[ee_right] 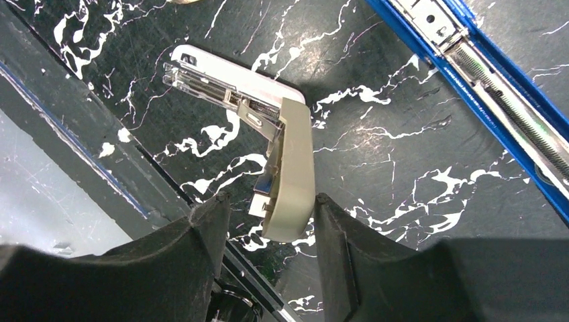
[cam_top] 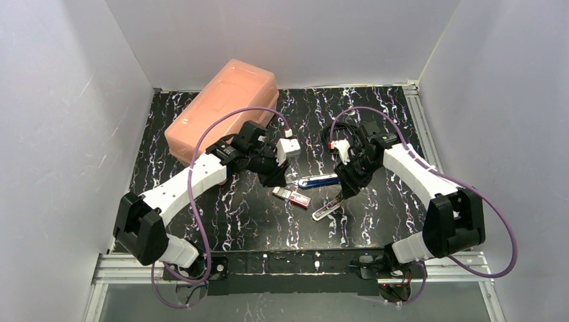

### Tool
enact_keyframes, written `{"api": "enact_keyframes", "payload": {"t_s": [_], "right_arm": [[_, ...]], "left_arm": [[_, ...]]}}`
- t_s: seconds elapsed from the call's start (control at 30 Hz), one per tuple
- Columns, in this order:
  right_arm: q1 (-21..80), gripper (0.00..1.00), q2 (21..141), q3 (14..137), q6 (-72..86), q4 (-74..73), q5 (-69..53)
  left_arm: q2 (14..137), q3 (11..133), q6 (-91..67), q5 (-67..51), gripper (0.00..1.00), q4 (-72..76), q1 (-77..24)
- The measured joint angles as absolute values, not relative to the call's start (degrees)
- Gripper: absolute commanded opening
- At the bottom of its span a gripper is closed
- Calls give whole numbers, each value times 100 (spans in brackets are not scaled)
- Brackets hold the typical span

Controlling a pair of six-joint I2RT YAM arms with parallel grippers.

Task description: Load the staples into the stapler

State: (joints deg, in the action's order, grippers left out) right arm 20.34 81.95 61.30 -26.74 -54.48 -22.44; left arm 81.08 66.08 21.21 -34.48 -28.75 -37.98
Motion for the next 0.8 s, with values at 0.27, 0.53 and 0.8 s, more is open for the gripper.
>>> {"api": "enact_keyframes", "payload": {"t_s": [0.27, 0.53, 0.8], "right_arm": [[2027, 68, 8180, 6267, -2716, -5664, -2248], [1898, 70, 7789, 6613, -2825, -5671, -2458], [993, 67, 7736, 6746, -2714, -5439, -2971]], "left_arm": [[8217, 6604, 1968, -3109, 7, -2729, -4204], [8495, 6622, 1039, -2108, 5, -2615, -5384], [9266, 7008, 110, -1212, 6, -2709, -6149]]}}
